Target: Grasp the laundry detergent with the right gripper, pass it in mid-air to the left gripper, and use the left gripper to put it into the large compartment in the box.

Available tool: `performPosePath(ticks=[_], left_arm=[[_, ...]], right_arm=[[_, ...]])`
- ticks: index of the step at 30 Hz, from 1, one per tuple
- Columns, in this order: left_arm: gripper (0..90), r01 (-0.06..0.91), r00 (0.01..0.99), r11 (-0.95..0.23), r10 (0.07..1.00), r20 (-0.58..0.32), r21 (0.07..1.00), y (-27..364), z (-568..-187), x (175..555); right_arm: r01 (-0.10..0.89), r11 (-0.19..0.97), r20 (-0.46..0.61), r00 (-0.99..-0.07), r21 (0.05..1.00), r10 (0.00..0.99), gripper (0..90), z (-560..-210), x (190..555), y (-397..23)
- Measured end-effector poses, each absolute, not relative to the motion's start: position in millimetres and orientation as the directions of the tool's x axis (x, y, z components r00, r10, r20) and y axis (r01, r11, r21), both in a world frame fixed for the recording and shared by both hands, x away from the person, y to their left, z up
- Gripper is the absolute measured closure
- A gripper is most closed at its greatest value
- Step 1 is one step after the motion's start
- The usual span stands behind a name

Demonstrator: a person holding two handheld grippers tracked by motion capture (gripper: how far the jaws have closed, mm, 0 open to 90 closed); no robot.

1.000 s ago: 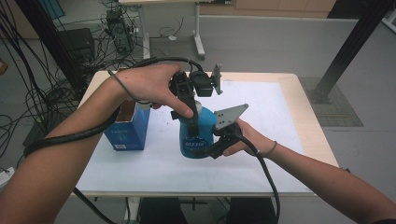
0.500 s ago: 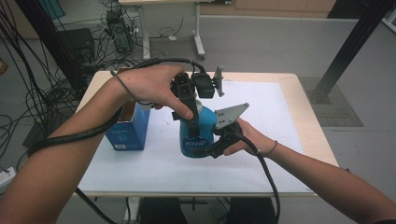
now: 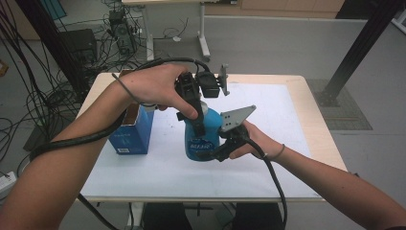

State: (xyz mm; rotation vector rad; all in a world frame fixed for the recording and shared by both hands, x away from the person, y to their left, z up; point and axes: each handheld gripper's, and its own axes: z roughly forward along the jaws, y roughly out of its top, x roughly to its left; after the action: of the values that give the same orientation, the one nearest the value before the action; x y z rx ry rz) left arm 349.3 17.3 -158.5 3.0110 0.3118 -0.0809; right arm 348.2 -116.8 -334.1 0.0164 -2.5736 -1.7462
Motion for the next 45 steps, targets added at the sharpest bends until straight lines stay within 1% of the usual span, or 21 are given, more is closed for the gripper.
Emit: performPosePath(ticks=[45], left_arm=[[36.1, 0.212, 0.977, -0.972, 0.207, -0.057, 0.105, 16.0, -158.5, 348.8]], right_arm=[[0.007, 0.369, 0.015, -1.0, 0.93, -0.018, 39.5, -334.1, 349.1, -118.3]])
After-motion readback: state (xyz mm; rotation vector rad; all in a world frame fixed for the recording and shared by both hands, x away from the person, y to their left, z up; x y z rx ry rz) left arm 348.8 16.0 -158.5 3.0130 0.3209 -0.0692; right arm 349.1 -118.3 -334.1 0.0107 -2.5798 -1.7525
